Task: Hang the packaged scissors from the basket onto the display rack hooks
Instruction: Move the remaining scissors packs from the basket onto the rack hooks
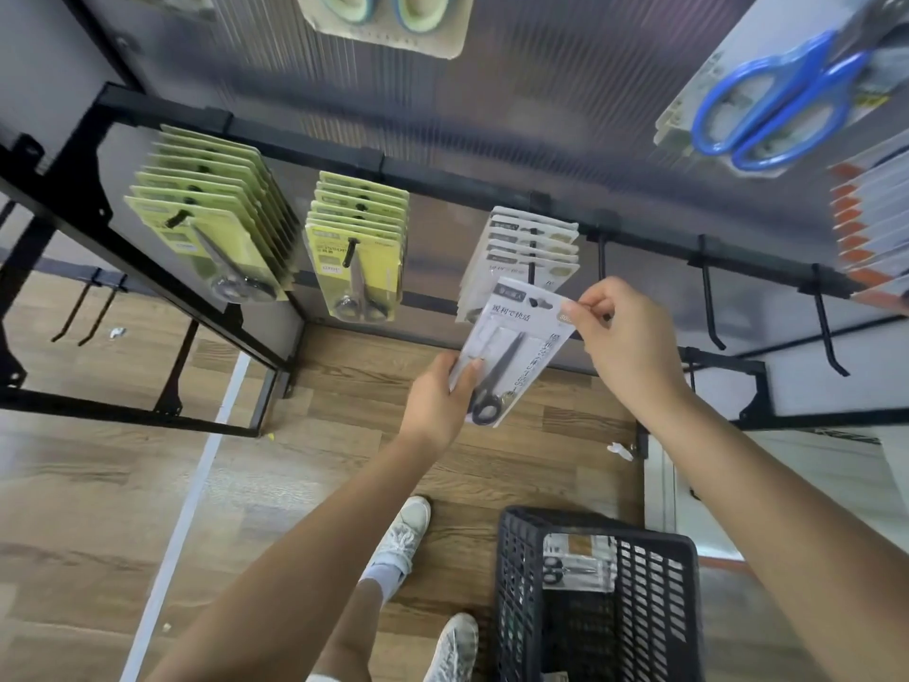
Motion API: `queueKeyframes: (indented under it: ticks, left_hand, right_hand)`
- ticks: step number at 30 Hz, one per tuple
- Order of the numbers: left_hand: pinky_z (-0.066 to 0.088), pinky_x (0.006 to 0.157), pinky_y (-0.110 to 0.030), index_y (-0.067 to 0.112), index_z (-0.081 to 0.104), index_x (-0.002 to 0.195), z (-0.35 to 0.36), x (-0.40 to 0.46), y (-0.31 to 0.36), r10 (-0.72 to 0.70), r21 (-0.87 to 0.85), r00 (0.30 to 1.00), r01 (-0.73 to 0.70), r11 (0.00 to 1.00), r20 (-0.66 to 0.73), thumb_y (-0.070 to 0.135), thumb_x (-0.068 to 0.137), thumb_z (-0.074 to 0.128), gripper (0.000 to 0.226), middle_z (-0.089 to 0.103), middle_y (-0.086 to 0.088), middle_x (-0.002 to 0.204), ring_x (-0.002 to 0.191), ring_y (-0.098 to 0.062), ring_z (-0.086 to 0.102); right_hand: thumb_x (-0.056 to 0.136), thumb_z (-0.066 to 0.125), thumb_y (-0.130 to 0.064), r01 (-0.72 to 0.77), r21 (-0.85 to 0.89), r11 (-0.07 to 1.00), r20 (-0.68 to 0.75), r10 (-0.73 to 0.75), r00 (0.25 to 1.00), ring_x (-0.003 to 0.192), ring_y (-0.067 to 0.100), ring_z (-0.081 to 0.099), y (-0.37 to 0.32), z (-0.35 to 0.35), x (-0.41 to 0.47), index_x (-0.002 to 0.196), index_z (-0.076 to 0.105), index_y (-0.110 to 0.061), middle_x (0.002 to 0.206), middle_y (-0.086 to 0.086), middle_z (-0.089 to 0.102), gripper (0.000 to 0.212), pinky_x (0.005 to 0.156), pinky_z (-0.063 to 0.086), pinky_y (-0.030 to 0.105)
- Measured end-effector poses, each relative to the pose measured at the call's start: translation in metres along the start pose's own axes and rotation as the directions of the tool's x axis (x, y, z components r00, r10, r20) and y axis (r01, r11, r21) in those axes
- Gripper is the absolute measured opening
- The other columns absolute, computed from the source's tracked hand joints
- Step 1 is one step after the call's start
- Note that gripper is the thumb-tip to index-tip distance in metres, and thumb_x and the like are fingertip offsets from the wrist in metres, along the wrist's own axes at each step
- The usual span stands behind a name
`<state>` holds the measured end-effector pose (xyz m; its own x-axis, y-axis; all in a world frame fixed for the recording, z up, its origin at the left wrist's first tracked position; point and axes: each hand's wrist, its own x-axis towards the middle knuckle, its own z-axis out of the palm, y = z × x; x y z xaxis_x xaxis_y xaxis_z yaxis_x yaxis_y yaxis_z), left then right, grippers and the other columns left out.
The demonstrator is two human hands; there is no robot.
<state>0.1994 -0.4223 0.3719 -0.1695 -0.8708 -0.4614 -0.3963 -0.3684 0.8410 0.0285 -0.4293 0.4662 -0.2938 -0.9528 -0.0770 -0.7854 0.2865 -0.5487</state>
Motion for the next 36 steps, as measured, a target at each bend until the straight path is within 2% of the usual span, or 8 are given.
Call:
queueKeyframes:
  ticks: [6,11,15,19,21,25,28,36]
  left_hand:
    - [0.044,0.065,-0.026,0.015,0.051,0.098,-0.002,0.008,-0.002,-0.01,0.013,1.0,0.01,1.0,-0.012,0.035,0.098,0.044,0.021,0.054,0.009,0.079,0.072,-0.01,0.053]
    - [0.048,0.075,-0.035,0.009,0.053,0.108,0.002,0.028,0.001,-0.03,0.091,0.999,0.028,0.995,0.016,0.04,0.098,0.04,0.035,0.061,-0.005,0.095,0.085,-0.023,0.058]
    - [0.051,0.077,-0.037,0.008,0.05,0.12,0.005,0.047,0.008,-0.03,0.132,0.999,0.024,0.991,0.04,0.041,0.099,0.036,0.041,0.063,-0.009,0.106,0.091,-0.024,0.061]
    - [0.042,0.073,-0.031,0.005,0.046,0.124,0.004,0.059,0.016,-0.043,0.194,0.997,0.031,0.981,0.06,0.038,0.101,0.034,0.042,0.061,-0.012,0.113,0.093,-0.024,0.058]
    - [0.04,0.076,-0.03,0.005,0.043,0.13,0.005,0.062,0.019,-0.041,0.225,0.997,0.026,0.974,0.063,0.037,0.101,0.033,0.044,0.059,-0.015,0.12,0.099,-0.026,0.056]
    - [0.039,0.095,-0.035,0.004,0.026,0.144,0.005,0.061,0.023,-0.049,0.302,0.997,0.028,0.953,0.06,0.033,0.102,0.032,0.051,0.041,-0.017,0.142,0.125,-0.031,0.045]
    - [0.038,0.096,-0.037,0.002,0.029,0.14,0.002,0.056,0.026,-0.016,0.343,1.0,0.009,0.939,0.016,0.03,0.101,0.035,0.049,0.038,-0.017,0.143,0.125,-0.032,0.044]
    - [0.041,0.091,-0.04,0.0,0.046,0.123,-0.017,0.023,0.047,0.122,0.479,0.992,-0.1,0.872,-0.014,0.028,0.101,0.036,0.037,0.049,-0.016,0.13,0.116,-0.032,0.047]
  right_hand:
    - [0.092,0.057,-0.03,0.031,-0.108,0.994,0.026,-0.029,0.999,0.073,0.015,0.057,-0.007,0.006,0.009,0.091,0.059,-0.014,0.082,-0.003,0.061,0.016,0.058,0.044,0.028]
    - [0.093,0.054,-0.033,0.056,-0.244,0.968,-0.001,-0.058,0.998,0.078,0.018,0.056,-0.008,0.009,0.023,0.095,0.061,-0.01,0.092,0.001,0.064,0.023,0.059,0.044,0.031]
    - [0.094,0.053,-0.034,0.077,-0.315,0.946,-0.032,-0.092,0.995,0.079,0.024,0.057,-0.007,0.011,0.031,0.094,0.061,-0.008,0.093,0.005,0.064,0.026,0.062,0.048,0.036]
    - [0.096,0.05,-0.035,0.091,-0.4,0.912,-0.058,-0.125,0.99,0.079,0.026,0.058,-0.006,0.015,0.033,0.097,0.06,-0.007,0.094,0.008,0.064,0.03,0.057,0.037,0.03]
    - [0.097,0.047,-0.035,0.101,-0.438,0.893,-0.058,-0.14,0.988,0.079,0.026,0.058,-0.006,0.016,0.032,0.1,0.06,-0.007,0.095,0.008,0.063,0.031,0.057,0.034,0.029]
    - [0.098,0.045,-0.031,0.132,-0.46,0.878,-0.039,-0.168,0.985,0.084,0.026,0.06,-0.008,0.014,0.024,0.115,0.058,-0.008,0.104,0.009,0.063,0.031,0.059,0.042,0.029]
    - [0.098,0.044,-0.03,0.127,-0.459,0.88,-0.051,-0.169,0.984,0.089,0.027,0.062,-0.009,0.009,0.014,0.126,0.052,-0.011,0.113,0.009,0.062,0.036,0.062,0.044,0.03]
    - [0.098,0.042,-0.022,0.139,-0.407,0.903,-0.025,-0.163,0.986,0.102,0.023,0.059,-0.013,-0.011,-0.031,0.129,0.052,-0.008,0.122,0.01,0.057,0.036,0.074,0.045,0.029]
